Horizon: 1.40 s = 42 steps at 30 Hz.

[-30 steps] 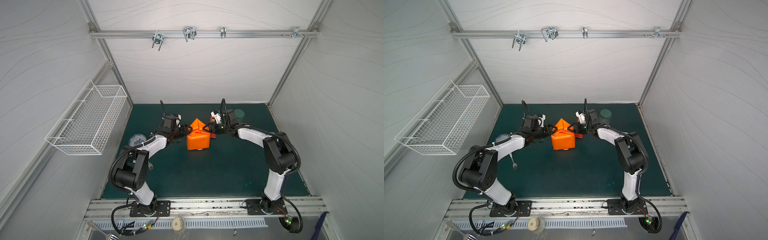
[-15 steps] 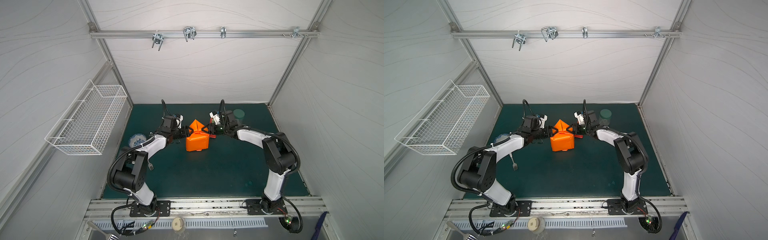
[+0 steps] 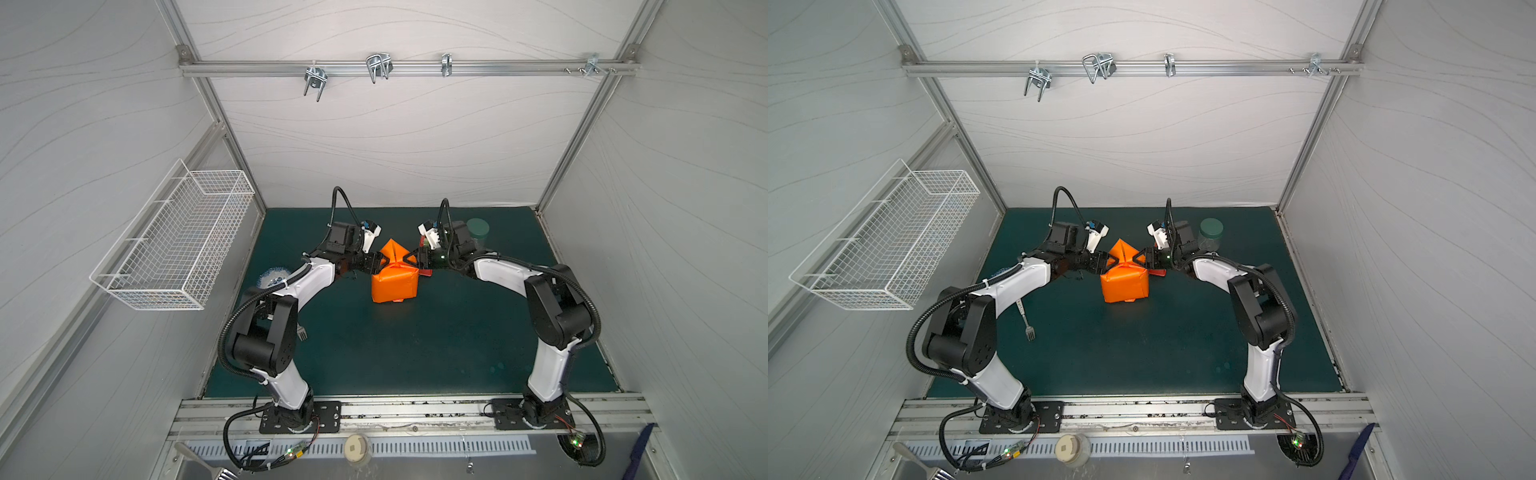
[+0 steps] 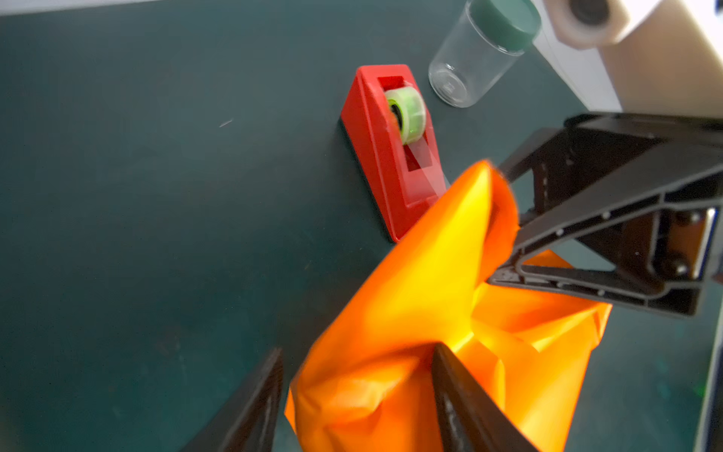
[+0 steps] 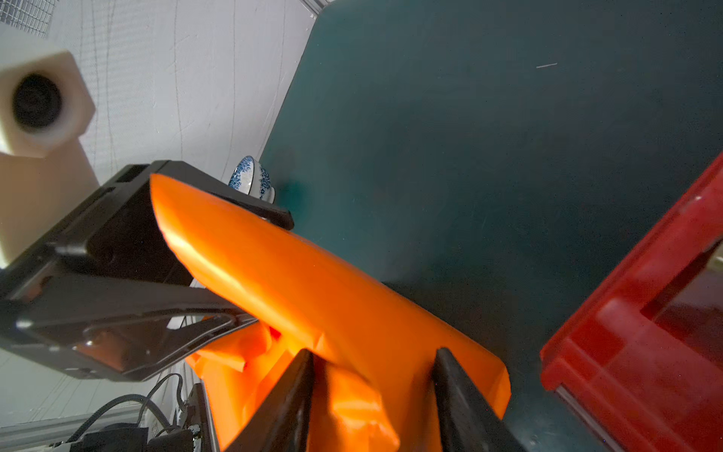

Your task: Wrap the gift box in paper

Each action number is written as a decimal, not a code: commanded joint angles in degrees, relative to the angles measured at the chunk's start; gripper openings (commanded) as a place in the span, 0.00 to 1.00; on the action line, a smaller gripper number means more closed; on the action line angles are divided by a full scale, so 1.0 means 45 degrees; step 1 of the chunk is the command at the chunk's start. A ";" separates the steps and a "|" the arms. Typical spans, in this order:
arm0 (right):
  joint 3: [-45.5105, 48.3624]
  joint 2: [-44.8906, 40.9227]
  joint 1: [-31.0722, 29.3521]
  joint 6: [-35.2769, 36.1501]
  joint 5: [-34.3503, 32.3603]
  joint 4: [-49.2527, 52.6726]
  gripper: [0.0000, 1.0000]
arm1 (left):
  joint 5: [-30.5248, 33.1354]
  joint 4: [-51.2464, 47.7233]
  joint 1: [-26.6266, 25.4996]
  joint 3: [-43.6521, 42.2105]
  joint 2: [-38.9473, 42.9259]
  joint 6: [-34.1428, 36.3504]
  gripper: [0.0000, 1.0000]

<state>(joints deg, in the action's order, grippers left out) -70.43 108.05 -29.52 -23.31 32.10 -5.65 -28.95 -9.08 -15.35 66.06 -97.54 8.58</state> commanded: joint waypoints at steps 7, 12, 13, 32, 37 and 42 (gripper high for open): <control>0.0260 0.0267 -0.0061 0.0546 -0.0140 0.1177 0.49 | -0.1643 -0.2489 -0.0064 0.2365 -0.1312 0.5073 0.46; 0.0223 0.0335 -0.0062 0.0531 -0.0125 0.1177 0.49 | -0.2314 -0.2857 -0.0046 0.2801 -0.1398 0.6060 0.35; 0.0222 0.0340 -0.0062 0.0513 -0.0104 0.1159 0.49 | -0.2457 -0.2808 -0.0064 0.2795 -0.1391 0.6170 0.32; 0.0429 0.0188 -0.0081 0.0072 -0.0468 0.1030 0.49 | -0.3137 -0.1034 -0.0064 0.0711 0.0080 0.8121 0.13; 0.0533 0.0183 -0.0085 0.0048 -0.0487 0.1009 0.49 | -0.3290 -0.0785 -0.0084 0.0626 0.0228 0.7911 0.19; 0.0629 0.0186 -0.0098 0.0039 -0.0472 0.0924 0.49 | -0.3796 -0.0501 -0.0121 0.0393 0.0421 0.7985 0.18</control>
<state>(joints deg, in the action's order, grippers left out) -69.97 108.01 -29.61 -23.81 32.47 -6.11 -42.35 -13.32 -15.33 67.88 -97.47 42.87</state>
